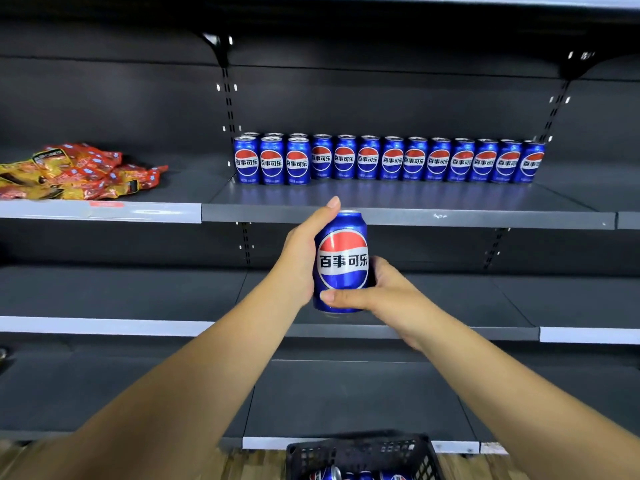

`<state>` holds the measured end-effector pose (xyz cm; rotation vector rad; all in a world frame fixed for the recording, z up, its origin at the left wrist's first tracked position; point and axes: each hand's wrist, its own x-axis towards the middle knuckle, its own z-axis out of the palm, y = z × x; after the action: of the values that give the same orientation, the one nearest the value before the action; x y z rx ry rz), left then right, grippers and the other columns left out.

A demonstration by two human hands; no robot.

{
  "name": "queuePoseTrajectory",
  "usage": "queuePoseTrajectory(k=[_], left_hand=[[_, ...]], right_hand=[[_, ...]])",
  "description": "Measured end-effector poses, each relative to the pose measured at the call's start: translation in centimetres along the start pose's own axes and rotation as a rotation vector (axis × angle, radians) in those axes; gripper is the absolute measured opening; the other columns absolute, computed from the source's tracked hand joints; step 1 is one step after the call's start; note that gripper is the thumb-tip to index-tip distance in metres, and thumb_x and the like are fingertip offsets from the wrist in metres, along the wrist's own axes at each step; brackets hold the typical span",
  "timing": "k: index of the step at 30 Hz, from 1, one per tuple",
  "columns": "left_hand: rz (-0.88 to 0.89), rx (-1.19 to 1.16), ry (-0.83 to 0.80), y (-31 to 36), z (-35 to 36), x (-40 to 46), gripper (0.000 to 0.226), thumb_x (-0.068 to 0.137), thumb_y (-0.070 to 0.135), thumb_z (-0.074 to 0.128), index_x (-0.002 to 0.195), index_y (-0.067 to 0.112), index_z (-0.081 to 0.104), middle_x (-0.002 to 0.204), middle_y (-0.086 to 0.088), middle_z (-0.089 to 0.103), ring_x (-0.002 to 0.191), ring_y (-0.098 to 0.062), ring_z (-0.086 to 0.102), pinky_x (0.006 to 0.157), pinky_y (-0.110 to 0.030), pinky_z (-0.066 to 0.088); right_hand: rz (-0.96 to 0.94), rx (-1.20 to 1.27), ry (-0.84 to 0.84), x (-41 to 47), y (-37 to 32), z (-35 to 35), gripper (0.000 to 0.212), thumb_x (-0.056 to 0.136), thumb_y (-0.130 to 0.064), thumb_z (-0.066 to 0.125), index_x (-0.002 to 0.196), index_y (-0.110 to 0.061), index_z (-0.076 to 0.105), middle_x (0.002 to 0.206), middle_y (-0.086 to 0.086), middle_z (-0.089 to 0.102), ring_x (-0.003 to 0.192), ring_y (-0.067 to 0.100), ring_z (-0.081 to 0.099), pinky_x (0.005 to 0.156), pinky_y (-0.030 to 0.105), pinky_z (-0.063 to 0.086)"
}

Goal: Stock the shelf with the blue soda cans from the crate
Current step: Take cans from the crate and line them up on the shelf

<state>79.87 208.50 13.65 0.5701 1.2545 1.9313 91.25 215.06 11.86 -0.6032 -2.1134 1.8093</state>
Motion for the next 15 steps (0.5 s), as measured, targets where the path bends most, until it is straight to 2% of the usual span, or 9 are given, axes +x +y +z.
queuePoseTrajectory(k=[2, 4, 5, 7, 10, 12, 15], left_hand=[[-0.008, 0.033, -0.02, -0.1, 0.6, 1.0, 0.054, 0.055, 0.049, 0.071, 0.089, 0.007, 0.069, 0.078, -0.01, 0.07, 0.071, -0.025, 0.067, 0.074, -0.038, 0.055], [0.008, 0.078, -0.031, 0.0, 1.3, 2.2, 0.07, 0.053, 0.052, 0.071, 0.104, 0.005, 0.065, 0.085, -0.011, 0.07, 0.074, -0.025, 0.068, 0.072, -0.036, 0.057], [0.028, 0.101, -0.037, 0.1, 1.4, 2.9, 0.071, 0.053, 0.053, 0.07, 0.106, 0.005, 0.064, 0.086, -0.01, 0.07, 0.074, -0.024, 0.068, 0.069, -0.034, 0.058], [0.068, 0.136, -0.043, 0.4, 1.9, 4.0, 0.068, 0.055, 0.058, 0.066, 0.102, 0.008, 0.065, 0.085, -0.009, 0.071, 0.073, -0.021, 0.069, 0.066, -0.032, 0.058], [0.089, 0.061, 0.03, 0.6, 2.8, 5.5, 0.061, 0.069, 0.066, 0.051, 0.091, 0.012, 0.066, 0.083, -0.008, 0.072, 0.075, -0.021, 0.069, 0.074, -0.035, 0.056], [0.138, 0.019, 0.115, 0.5, 2.8, 6.6, 0.059, 0.085, 0.066, 0.038, 0.087, 0.013, 0.065, 0.086, -0.007, 0.07, 0.083, -0.023, 0.066, 0.084, -0.04, 0.052], [0.161, 0.039, 0.2, 0.0, 2.3, 7.6, 0.063, 0.091, 0.065, 0.028, 0.09, 0.015, 0.066, 0.094, -0.007, 0.07, 0.091, -0.024, 0.065, 0.094, -0.045, 0.048]], right_hand=[[-0.002, -0.06, -0.012, 1.2, -0.5, -0.9, 0.054, 0.066, -0.005, 0.083, 0.113, -0.013, 0.057, 0.102, 0.004, 0.071, 0.094, 0.016, 0.068, 0.079, 0.023, 0.054], [-0.028, -0.087, -0.006, 2.4, -0.8, -1.8, 0.048, 0.065, 0.0, 0.081, 0.108, -0.01, 0.062, 0.098, 0.007, 0.072, 0.094, 0.021, 0.069, 0.082, 0.029, 0.055], [-0.043, -0.089, 0.001, 3.0, -0.8, -2.3, 0.045, 0.065, 0.001, 0.081, 0.105, -0.01, 0.064, 0.097, 0.008, 0.073, 0.093, 0.022, 0.069, 0.085, 0.032, 0.056], [-0.073, -0.082, 0.022, 4.0, -1.0, -3.3, 0.041, 0.064, 0.002, 0.082, 0.097, -0.014, 0.064, 0.094, 0.006, 0.073, 0.091, 0.021, 0.069, 0.086, 0.034, 0.055], [-0.109, -0.081, 0.051, 5.4, -0.8, -4.5, 0.04, 0.062, 0.0, 0.084, 0.089, -0.02, 0.062, 0.09, 0.0, 0.073, 0.087, 0.016, 0.069, 0.082, 0.03, 0.056], [-0.121, -0.09, 0.06, 6.3, -0.4, -5.1, 0.05, 0.057, -0.005, 0.087, 0.1, -0.015, 0.063, 0.093, 0.001, 0.073, 0.088, 0.015, 0.069, 0.08, 0.028, 0.056], [-0.12, -0.107, 0.088, 7.5, 0.2, -5.4, 0.079, 0.04, -0.026, 0.088, 0.112, -0.012, 0.058, 0.097, -0.001, 0.072, 0.09, 0.012, 0.069, 0.08, 0.029, 0.056]])
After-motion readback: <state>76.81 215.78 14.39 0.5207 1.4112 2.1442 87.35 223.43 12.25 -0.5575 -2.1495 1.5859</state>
